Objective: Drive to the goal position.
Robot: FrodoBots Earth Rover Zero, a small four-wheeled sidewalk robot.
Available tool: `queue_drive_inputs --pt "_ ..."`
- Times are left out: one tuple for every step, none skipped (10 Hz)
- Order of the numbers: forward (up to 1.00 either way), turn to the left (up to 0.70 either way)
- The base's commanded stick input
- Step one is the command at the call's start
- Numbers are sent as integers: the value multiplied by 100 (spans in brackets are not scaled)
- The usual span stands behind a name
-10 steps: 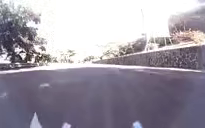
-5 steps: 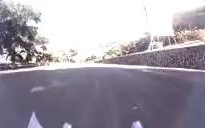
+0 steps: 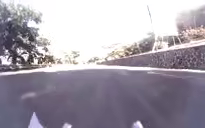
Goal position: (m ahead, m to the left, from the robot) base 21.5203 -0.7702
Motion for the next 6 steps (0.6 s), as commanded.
queue_drive_inputs --pt "98 0" --pt "98 0" --pt "98 0" --pt "98 0" --pt "97 0" --pt "97 0"
